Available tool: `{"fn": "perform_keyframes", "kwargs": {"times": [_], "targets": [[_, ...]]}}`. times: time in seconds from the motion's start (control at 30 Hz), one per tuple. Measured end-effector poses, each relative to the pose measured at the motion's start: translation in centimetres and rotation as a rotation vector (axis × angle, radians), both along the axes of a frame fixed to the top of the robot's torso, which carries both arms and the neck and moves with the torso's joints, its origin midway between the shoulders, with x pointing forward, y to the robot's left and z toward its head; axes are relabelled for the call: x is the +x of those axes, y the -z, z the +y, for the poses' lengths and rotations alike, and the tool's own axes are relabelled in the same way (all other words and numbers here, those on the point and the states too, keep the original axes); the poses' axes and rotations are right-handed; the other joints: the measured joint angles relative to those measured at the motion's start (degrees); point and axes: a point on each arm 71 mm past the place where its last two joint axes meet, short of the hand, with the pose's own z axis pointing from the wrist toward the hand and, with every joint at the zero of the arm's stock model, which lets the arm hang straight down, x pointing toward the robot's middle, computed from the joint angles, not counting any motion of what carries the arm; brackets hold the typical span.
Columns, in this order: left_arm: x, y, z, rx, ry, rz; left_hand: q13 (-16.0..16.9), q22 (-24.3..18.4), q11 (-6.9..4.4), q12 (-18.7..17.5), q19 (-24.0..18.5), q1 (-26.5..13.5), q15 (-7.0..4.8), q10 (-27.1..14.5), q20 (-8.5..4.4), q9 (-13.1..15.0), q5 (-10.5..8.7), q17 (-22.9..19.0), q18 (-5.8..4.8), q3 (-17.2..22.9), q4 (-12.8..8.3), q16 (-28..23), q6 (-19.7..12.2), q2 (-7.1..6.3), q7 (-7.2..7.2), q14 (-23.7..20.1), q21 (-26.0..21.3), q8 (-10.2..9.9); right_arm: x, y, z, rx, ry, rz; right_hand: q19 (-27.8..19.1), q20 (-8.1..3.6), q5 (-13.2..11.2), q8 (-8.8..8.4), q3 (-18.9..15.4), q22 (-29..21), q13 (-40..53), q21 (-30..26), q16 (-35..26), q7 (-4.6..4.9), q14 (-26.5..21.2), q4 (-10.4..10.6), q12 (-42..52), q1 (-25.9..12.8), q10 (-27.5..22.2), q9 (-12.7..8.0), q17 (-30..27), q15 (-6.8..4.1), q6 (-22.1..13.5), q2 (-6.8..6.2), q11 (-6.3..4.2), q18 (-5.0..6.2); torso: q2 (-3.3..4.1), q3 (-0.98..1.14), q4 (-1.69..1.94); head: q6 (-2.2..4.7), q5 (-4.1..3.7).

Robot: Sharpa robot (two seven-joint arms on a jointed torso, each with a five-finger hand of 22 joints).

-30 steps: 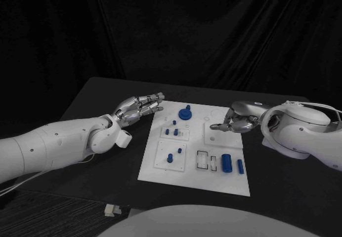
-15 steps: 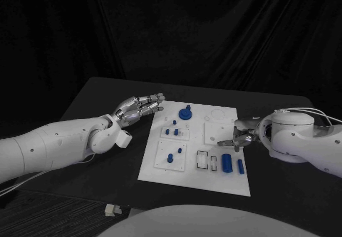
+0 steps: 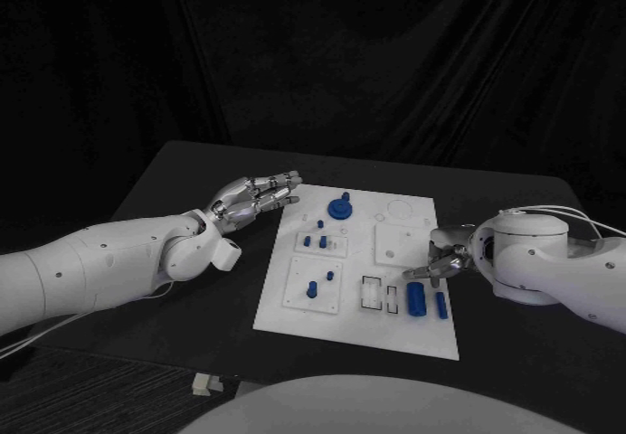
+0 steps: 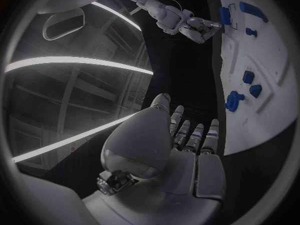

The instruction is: Assemble the parts on the task board

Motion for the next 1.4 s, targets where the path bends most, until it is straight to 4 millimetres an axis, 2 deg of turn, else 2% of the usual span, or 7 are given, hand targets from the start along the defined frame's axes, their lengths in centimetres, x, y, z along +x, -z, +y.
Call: {"fn": "perform_keyframes", "kwargs": {"times": [0.17, 0.33, 0.67, 0.93, 0.97, 1.2, 1.4], "targets": [[0.0, 0.0, 0.0, 0.0, 0.0, 0.001, 0.0, 0.0, 0.24, 0.0, 0.0, 0.0, 0.0, 0.01, 0.0, 0.0, 0.0, 0.0, 0.0, 0.0, 0.0, 0.0, 0.0, 0.0, 0.0, 0.0, 0.0, 0.0, -0.1, 0.3, 0.1, 0.009, 0.007, 0.005, 0.0, 0.0, 0.72, 0.08, -0.34, 0.0, 0.0, 0.0, 0.0, -0.05, 0.0, 0.1, 0.0, 0.59, 0.0, 1.3, 0.0, 0.0, 0.05, 0.16, 0.0, 0.01, -0.01, 0.0, 0.0, 0.0, -0.13], [0.0, 0.1, 0.0, 0.0, 0.001, 0.001, 0.0, -0.11, 0.4, 0.0, 0.0, 0.0, 0.0, -0.01, 0.0, 0.0, 0.0, 0.0, 0.0, 0.0, 0.0, 0.0, 0.0, 0.0, 0.0, 0.0, 0.0, 0.0, -0.3, 0.8, 0.2, 0.017, 0.012, 0.013, 0.0, 0.0, 1.72, 2.01, -1.51, 0.02, 0.0, 0.0, 0.0, -0.86, -0.21, 0.19, 0.0, 1.6, 0.21, 5.85, -0.01, -0.21, -0.38, 0.65, -0.21, 0.01, -0.02, 0.0, 0.0, 0.0, -0.16], [0.0, 0.1, 0.0, 0.0, 0.001, 0.003, -0.01, -0.11, 0.4, 0.0, 0.0, 0.0, 0.0, -0.01, 0.0, -0.01, 0.0, 0.0, 0.0, 0.0, 0.0, 0.0, 0.0, 0.0, 0.0, 0.0, 0.0, 0.0, -0.6, 1.7, 0.4, 0.034, 0.024, 0.025, 0.2, -0.2, 2.45, 2.84, -2.38, 0.04, -0.01, 0.0, 0.0, -0.73, -0.21, -0.01, 0.0, 2.77, 0.21, 11.23, -0.01, -0.21, -2.93, 1.42, -0.21, 0.02, -0.02, 0.0, -0.01, 0.0, -0.13], [0.0, 0.1, 0.0, 0.0, 0.001, 0.003, -0.01, -0.11, 0.4, 0.0, 0.0, 0.0, 0.0, -0.01, 0.0, -0.01, 0.0, 0.0, -0.06, -0.01, 0.0, 0.0, 0.0, 0.0, 0.0, 0.0, 0.0, 0.0, -0.7, 2.0, 0.5, 0.047, 0.033, 0.027, 0.2, -0.2, 3.39, 3.12, -2.84, 0.03, -0.01, -3.53, 0.0, -0.33, -0.21, 0.16, 0.0, 3.64, 0.2, 14.4, -0.01, -0.21, -4.99, 1.02, -0.2, 0.01, -0.01, 0.0, -0.01, 0.0, -0.18], [0.0, 0.1, 0.0, 0.0, 0.001, 0.003, -0.01, -0.11, 0.4, 0.0, 0.0, 0.0, 0.0, -0.01, 0.0, -0.01, 0.0, 0.0, -0.62, -0.01, 0.0, 0.0, 0.0, 0.0, 0.0, 0.0, 0.0, 0.0, -0.7, 2.0, 0.5, 0.048, 0.034, 0.028, 0.2, -0.2, 3.56, 3.12, -3.01, 0.03, -0.01, -3.69, 0.0, -0.54, -0.21, -0.01, 0.0, 3.82, 0.2, 14.72, -0.01, -0.21, -5.2, 1.19, -0.2, 0.01, -0.01, 0.0, -0.01, 0.0, -0.18], [0.0, 0.2, 0.0, -0.001, 0.003, 0.004, -0.01, -0.1, 0.4, 0.0, 0.0, 0.0, 0.0, -0.01, 0.0, -0.01, 0.0, 0.0, -0.95, -0.01, 0.01, 0.23, -0.01, 0.0, 0.0, 0.0, 0.0, 0.0, -0.9, 2.4, 0.6, 0.048, 0.036, 0.04, 0.21, 0.23, 9.84, 3.12, -3.4, 0.03, -0.01, -4.11, 0.0, 0.31, -0.12, -0.39, 0.0, 6.5, 0.2, 19.65, -0.02, 0.14, -9.3, 0.58, -0.2, 0.02, -0.01, 0.0, -0.01, 0.0, -0.1], [-0.1, 0.2, 0.0, -0.002, 0.004, 0.005, -0.02, -0.1, 0.4, 0.0, 0.0, 0.0, 0.0, -0.01, 0.0, -0.02, 0.0, 0.0, -0.94, -0.01, 0.01, 0.23, -0.01, 0.0, 0.0, 0.0, 0.0, 0.0, -1.1, 2.7, 0.7, 0.048, 0.037, 0.055, 0.07, 0.49, 12.38, 2.82, -3.69, 0.02, -0.01, -4.35, 0.0, 0.86, -0.01, -0.17, 0.0, 6.93, 0.02, 22.05, -0.02, 0.43, -11.69, 0.15, 0.05, 0.01, -0.01, -0.01, -0.01, 0.0, -0.09]]}}
